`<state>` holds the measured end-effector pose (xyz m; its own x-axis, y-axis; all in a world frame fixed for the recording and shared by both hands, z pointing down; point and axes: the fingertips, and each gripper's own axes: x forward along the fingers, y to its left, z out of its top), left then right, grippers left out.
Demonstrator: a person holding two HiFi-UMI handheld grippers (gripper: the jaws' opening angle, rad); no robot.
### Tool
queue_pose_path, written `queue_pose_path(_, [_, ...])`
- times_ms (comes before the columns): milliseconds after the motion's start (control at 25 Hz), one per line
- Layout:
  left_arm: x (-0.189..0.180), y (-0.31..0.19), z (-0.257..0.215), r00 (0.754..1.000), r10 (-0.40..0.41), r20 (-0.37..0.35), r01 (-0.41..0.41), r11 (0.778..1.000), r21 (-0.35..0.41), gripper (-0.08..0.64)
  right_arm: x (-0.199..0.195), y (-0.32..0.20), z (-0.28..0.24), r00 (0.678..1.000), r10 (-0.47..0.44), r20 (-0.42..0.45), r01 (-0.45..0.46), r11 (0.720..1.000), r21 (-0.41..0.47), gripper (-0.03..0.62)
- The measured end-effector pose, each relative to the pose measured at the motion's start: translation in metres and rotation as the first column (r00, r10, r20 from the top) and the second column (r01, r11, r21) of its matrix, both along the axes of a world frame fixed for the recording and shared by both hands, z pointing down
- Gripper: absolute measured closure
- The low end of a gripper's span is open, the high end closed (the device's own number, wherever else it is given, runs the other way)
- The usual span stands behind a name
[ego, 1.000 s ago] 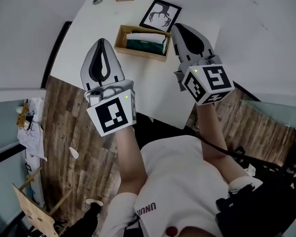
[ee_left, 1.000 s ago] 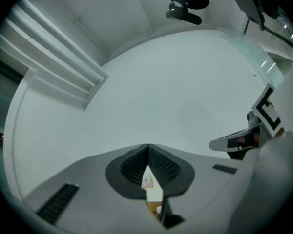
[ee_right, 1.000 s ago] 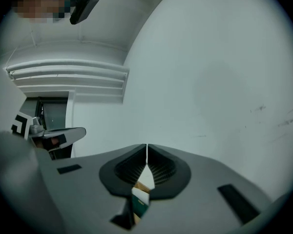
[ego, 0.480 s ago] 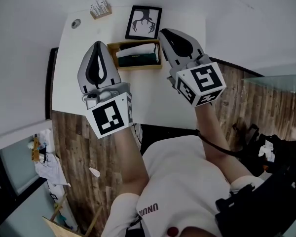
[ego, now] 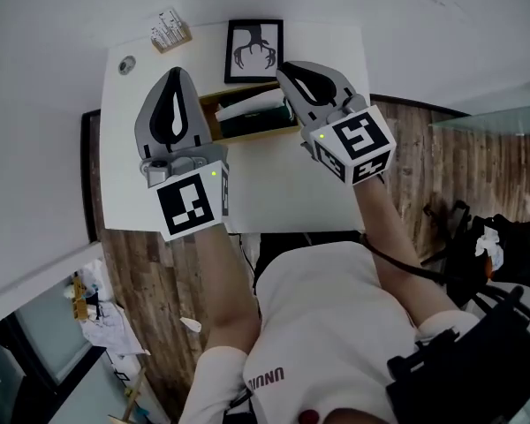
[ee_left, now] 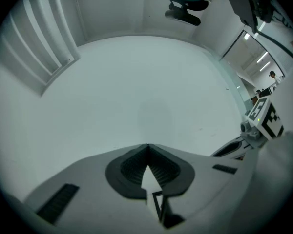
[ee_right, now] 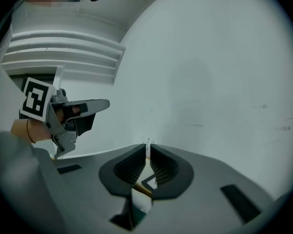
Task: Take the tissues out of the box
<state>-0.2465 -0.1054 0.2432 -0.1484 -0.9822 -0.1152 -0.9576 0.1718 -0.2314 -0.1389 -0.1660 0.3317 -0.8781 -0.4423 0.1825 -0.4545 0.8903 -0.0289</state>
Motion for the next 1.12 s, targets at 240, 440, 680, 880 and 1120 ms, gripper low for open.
queue_pose_path(240, [-0.008, -0.021, 0.007, 0.996, 0.081, -0.03, -0.081, 0.997, -0.016, 0.548, -0.016, 0.005, 0.025, 0.996, -0.064, -0.068, 0.062, 0.998, -0.032, 0.517])
queue_pose_path(440, [-0.016, -0.038, 0.011, 0.99, 0.134, -0.032, -0.135, 0.991, -0.015, 0.548, -0.029, 0.006, 0.047, 0.977, -0.146, -0.155, 0.142, 0.989, -0.035, 0.466])
queue_pose_path(680, [-0.027, -0.055, 0.022, 0.983, 0.17, -0.071, -0.173, 0.985, -0.028, 0.548, -0.047, 0.017, 0.076, 0.916, -0.3, -0.265, 0.283, 0.954, -0.102, 0.39])
queue_pose_path(880, [-0.032, -0.064, 0.034, 0.975, 0.216, -0.053, -0.219, 0.974, -0.064, 0.548, -0.052, 0.026, 0.099, 0.868, -0.381, -0.318, 0.347, 0.924, -0.161, 0.357])
queue_pose_path(1120, [-0.039, -0.072, 0.046, 0.971, 0.231, -0.061, -0.236, 0.968, -0.088, 0.548, -0.056, 0.035, 0.129, 0.785, -0.457, -0.419, 0.407, 0.89, -0.206, 0.33])
